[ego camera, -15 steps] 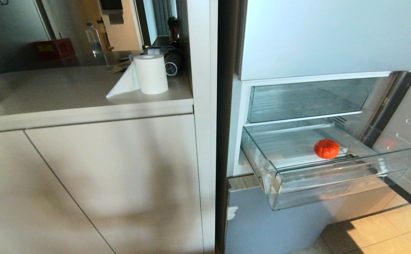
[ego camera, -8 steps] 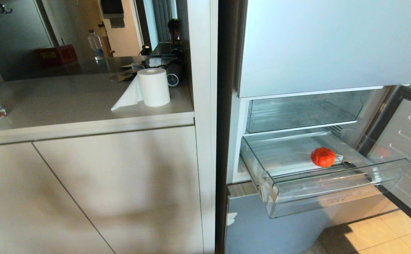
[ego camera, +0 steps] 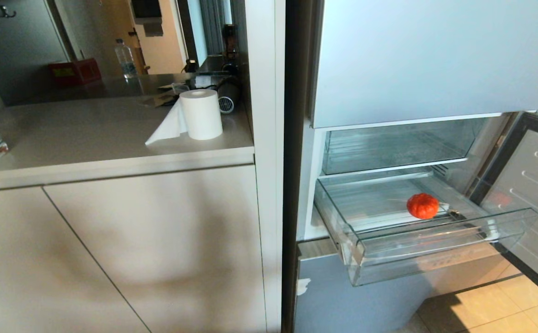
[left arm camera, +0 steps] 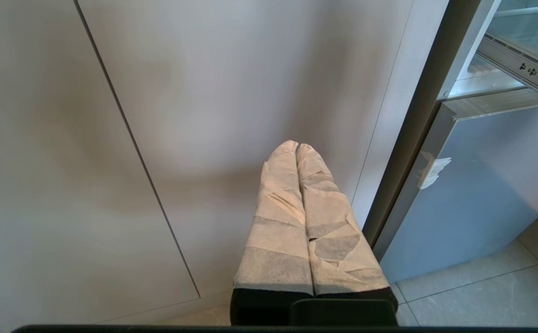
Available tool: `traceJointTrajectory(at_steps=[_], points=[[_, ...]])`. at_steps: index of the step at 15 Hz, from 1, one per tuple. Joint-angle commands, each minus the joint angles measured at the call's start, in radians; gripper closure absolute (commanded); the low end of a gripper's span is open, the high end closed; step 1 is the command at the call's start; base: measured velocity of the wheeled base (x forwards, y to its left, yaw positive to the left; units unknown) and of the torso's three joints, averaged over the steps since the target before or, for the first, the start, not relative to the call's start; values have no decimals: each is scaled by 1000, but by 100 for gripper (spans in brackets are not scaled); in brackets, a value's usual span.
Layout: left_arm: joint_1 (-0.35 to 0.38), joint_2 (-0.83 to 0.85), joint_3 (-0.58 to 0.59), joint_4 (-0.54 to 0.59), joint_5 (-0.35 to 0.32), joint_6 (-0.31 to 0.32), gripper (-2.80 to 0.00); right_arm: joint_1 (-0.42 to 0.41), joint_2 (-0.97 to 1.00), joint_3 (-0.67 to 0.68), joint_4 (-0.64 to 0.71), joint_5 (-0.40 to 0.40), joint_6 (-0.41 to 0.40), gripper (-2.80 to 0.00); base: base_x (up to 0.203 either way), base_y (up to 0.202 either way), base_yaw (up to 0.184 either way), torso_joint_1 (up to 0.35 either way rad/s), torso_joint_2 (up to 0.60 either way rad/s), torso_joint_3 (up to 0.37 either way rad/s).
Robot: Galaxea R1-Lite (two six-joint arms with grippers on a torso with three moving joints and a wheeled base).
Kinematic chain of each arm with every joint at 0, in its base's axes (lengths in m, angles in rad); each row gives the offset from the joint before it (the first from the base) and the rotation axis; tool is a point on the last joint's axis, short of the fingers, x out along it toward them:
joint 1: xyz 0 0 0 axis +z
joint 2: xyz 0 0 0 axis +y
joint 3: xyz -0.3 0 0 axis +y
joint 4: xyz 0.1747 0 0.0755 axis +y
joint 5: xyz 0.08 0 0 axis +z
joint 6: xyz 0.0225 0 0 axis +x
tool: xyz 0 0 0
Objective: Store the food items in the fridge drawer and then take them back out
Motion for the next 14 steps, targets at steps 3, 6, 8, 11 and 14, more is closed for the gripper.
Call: traceJointTrajectory(at_steps=[3, 6, 8, 11, 14], points=[[0, 0, 0, 0, 2, 0, 0, -40, 590, -501, 193, -16, -18, 0, 0, 0, 0, 0, 0, 0], [0, 0, 0, 0, 0, 0, 0, -41, 851, -752, 296, -24, -31, 0, 0, 0, 0, 0, 0, 0], [0, 0, 0, 0, 0, 0, 0, -41, 1007, -875, 342, -29, -51, -280, 0, 0, 0, 0, 0, 0], [0, 0, 0, 0, 0, 0, 0, -38, 1180, -1054, 429, -32, -64, -280, 0, 0, 0, 0, 0, 0], [0, 0, 0, 0, 0, 0, 0, -30, 1307, -1171, 496, -34, -65, -280, 0, 0, 0, 0, 0, 0]])
